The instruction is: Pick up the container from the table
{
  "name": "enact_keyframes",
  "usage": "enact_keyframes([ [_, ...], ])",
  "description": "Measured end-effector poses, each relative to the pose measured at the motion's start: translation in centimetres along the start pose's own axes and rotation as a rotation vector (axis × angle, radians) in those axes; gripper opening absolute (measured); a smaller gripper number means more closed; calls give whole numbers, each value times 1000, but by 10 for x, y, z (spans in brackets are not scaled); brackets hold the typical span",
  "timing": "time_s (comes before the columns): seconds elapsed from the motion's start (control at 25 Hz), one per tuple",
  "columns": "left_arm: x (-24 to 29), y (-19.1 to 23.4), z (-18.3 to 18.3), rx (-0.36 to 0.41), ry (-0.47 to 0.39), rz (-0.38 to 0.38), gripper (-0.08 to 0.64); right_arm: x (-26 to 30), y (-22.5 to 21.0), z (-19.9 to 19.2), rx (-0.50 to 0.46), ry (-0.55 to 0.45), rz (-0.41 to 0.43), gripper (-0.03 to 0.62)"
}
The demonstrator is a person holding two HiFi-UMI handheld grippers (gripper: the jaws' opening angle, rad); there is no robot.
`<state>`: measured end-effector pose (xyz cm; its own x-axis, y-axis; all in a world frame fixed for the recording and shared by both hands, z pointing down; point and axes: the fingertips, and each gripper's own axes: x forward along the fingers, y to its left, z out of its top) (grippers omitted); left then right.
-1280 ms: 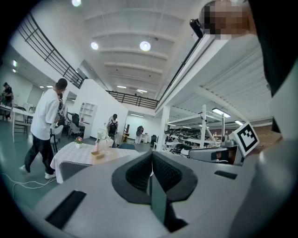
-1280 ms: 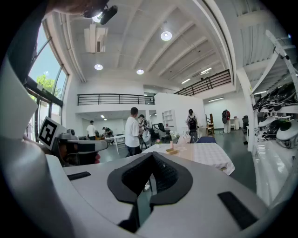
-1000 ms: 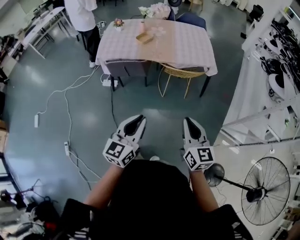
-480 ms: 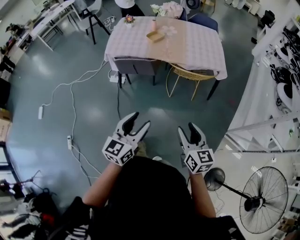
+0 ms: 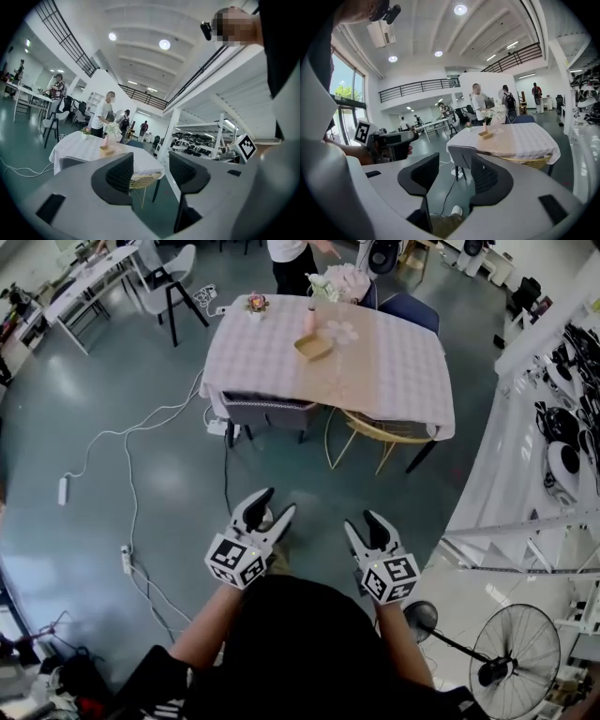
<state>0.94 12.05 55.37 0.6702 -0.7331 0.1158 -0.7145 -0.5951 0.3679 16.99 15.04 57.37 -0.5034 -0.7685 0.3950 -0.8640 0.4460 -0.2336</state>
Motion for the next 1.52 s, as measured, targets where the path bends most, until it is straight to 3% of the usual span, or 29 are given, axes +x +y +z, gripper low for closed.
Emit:
enact_keyframes([
  [0.12, 33, 56, 25, 9, 0, -16, 217, 65, -3, 31, -21, 47, 17, 183],
  [0.32, 64, 142, 75, -40, -13, -22, 216, 172, 5, 98, -69, 74, 73, 183],
  [0.52, 91, 201, 99, -5, 28, -49, 216, 268, -2, 131, -85, 75, 78, 183],
  [0.72, 125, 233, 117, -15, 23, -37, 216, 346, -41, 136, -130, 149, 81, 183],
  [0.92, 170, 268, 126, -8, 16, 10, 217, 434, -110, 132, -146, 209, 86, 183],
  [1.08, 202, 285, 132, -36, 32, 82, 217, 497, -162, 114, -192, 315, 111, 183],
  [1.24, 236, 294, 133, -28, 59, 106, 217, 555, -204, 98, -205, 394, 145, 183],
  [1.52, 269, 313, 143, -53, 84, 197, 216, 640, -229, 80, -257, 483, 191, 183],
])
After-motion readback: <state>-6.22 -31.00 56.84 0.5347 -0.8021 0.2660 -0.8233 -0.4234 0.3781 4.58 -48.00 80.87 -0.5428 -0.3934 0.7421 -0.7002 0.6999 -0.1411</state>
